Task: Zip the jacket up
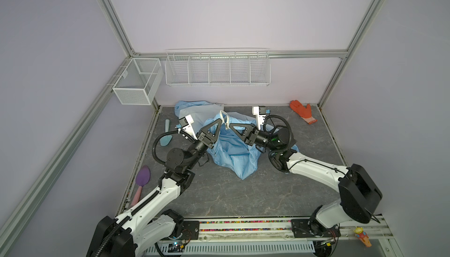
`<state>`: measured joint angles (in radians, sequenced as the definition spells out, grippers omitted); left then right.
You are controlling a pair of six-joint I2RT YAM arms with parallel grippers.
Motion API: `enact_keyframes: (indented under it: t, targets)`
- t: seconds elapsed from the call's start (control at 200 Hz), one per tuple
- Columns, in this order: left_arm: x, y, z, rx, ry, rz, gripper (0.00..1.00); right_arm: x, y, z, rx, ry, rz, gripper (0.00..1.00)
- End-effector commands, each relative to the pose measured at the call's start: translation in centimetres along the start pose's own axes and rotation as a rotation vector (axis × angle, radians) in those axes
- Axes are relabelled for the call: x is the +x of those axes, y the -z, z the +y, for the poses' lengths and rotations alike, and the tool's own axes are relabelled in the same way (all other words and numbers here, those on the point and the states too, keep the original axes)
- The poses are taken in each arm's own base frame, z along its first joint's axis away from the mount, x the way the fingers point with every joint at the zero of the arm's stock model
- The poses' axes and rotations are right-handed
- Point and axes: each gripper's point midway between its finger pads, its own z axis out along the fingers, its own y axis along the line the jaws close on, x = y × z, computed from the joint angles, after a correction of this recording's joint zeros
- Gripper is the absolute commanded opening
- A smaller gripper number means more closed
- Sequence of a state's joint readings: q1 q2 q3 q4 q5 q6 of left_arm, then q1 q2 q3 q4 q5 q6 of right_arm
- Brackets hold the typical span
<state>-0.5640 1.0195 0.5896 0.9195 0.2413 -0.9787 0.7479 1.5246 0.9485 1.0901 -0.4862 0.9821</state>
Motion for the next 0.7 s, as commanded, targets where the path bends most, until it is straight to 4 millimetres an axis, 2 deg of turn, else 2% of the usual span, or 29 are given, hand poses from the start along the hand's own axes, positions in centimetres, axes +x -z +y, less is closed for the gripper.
enact_keyframes:
  t: [0.0, 0.695]
  targets:
    - [-0.06, 0.14, -1.30, 0.056, 0.005, -0.001, 0.00, -2.09, -0.06, 3.30, -0.089, 0.083, -0.068, 0.07]
    - [0.70, 0.33, -0.79, 0.048, 0.021, 0.025, 0.00, -2.70, 0.08, 3.47, -0.088, 0.096, -0.085, 0.07]
